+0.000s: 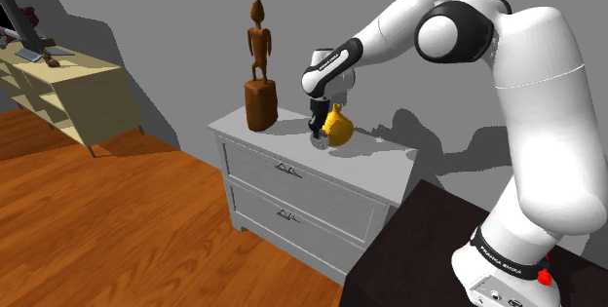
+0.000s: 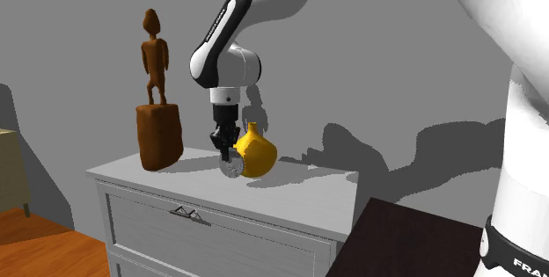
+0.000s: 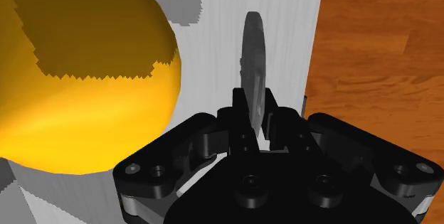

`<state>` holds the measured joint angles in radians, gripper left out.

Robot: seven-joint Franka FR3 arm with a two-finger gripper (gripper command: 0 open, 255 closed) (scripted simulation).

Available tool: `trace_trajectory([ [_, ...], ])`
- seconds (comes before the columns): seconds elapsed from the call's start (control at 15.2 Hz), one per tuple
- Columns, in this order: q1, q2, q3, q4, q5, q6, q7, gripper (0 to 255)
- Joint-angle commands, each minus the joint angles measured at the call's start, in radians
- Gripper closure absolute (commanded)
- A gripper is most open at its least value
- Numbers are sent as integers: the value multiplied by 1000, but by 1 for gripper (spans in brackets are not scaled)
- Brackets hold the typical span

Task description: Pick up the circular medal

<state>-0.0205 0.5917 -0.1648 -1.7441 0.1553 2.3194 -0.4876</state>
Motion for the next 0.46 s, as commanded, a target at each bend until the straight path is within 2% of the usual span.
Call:
trace_trajectory([
  [0.0, 1, -18, -3, 0, -4, -18, 2, 255],
  [0.4, 5, -52, -8, 6, -12, -58, 7, 255],
])
